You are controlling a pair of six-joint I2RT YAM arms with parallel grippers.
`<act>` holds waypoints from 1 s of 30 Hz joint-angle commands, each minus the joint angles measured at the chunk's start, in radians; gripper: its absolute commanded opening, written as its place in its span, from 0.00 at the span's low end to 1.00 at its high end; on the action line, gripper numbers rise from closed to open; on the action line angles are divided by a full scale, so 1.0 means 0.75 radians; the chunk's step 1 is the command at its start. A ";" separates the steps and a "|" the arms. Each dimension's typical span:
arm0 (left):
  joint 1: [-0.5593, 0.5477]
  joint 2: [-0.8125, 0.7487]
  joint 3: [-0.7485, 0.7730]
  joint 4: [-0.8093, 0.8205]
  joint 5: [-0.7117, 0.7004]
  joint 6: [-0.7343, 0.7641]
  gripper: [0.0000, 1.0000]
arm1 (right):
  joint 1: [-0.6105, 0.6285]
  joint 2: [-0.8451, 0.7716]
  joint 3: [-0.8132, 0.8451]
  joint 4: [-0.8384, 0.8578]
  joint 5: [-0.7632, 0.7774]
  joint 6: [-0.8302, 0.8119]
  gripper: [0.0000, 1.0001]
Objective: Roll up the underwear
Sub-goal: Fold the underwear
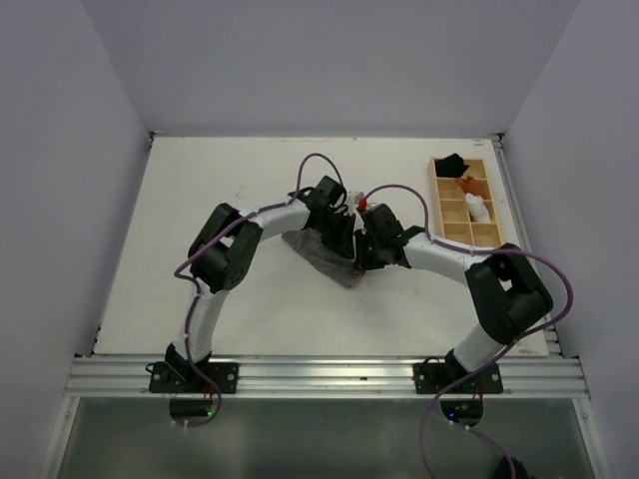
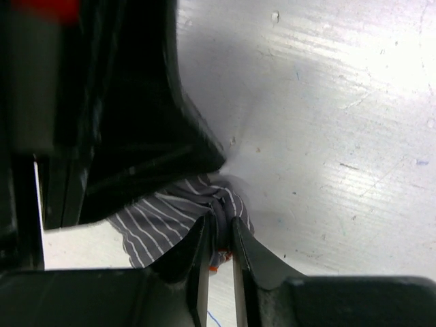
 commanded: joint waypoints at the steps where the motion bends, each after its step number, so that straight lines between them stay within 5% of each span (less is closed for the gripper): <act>1: 0.029 0.019 0.098 -0.073 -0.267 -0.084 0.07 | -0.006 -0.033 -0.082 0.003 -0.054 0.042 0.16; 12: 0.135 -0.210 0.205 -0.298 -0.586 -0.138 0.20 | -0.004 -0.098 -0.195 0.105 -0.162 0.250 0.03; 21: 0.009 -0.760 -0.685 0.078 -0.253 -0.127 0.18 | 0.088 -0.112 -0.303 0.205 -0.150 0.535 0.00; 30: -0.175 -0.758 -0.950 0.424 -0.143 -0.264 0.14 | 0.133 -0.207 -0.340 0.234 -0.070 0.717 0.00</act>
